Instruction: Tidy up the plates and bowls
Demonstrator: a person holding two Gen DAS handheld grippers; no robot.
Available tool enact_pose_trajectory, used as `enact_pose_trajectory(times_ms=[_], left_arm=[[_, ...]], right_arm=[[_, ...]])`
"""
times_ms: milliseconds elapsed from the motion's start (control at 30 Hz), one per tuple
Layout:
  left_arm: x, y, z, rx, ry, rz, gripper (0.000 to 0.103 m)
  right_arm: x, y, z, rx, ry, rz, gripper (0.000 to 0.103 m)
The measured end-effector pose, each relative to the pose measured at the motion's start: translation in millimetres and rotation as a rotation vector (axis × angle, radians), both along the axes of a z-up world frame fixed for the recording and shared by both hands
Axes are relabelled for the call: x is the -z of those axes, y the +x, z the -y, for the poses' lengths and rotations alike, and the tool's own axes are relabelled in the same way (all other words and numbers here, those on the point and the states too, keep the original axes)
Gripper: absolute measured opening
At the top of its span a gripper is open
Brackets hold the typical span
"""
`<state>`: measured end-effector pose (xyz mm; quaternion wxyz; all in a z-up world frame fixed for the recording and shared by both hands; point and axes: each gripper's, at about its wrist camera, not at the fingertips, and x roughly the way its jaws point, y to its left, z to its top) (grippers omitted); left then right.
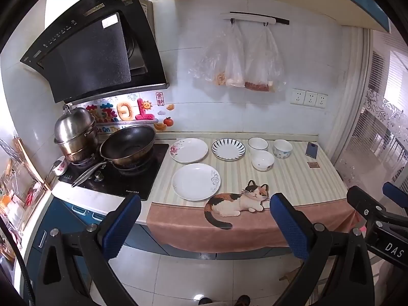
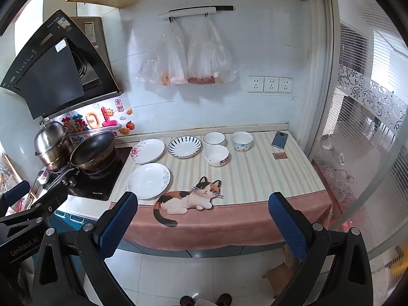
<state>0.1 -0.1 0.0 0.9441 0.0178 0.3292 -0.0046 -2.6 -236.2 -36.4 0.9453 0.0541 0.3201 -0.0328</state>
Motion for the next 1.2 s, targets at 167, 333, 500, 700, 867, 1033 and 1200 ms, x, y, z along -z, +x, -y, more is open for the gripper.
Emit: enact_pose_trajectory(times_ms=[167, 333, 500, 700, 867, 1033, 1200], left_arm=[[0.0, -0.4, 0.0, 0.001, -0.007, 0.008, 0.103], [0.0, -5.3, -3.2, 0.011, -0.005, 0.014, 0.103], [-2.4, -4.2, -13.0, 0.012, -0.011, 0.018, 0.103], [-5.6, -0.1, -5.5, 0.007, 0.0, 0.013, 0.103], [-7.6, 2.8, -2.1, 0.005, 0.007, 0.013, 0.103], [-8.8, 5.2, -3.3, 0.009, 0.008, 0.02, 0.103], [-8.9, 5.1, -4.2, 0.009, 0.005, 0.023, 0.103]], right_arm=[[-0.1, 1.7, -0.7, -0.002, 0.008, -0.005, 0.103], [-0.7, 3.1, -0.1, 0.0, 0.004, -0.009, 0.103], [-2.9, 3.5, 2.8, 0.004, 0.001, -0.005, 0.103], [0.9, 0.3, 0.4, 0.004, 0.006, -0.001, 0.103], [-1.1, 0.1, 3.1, 0.0, 0.014, -0.004, 0.103], [-2.1, 0.8, 3.0, -0.003, 0.012, -0.002, 0.103], [-2.3, 2.4, -0.3, 0.0, 0.01, -0.003, 0.103]])
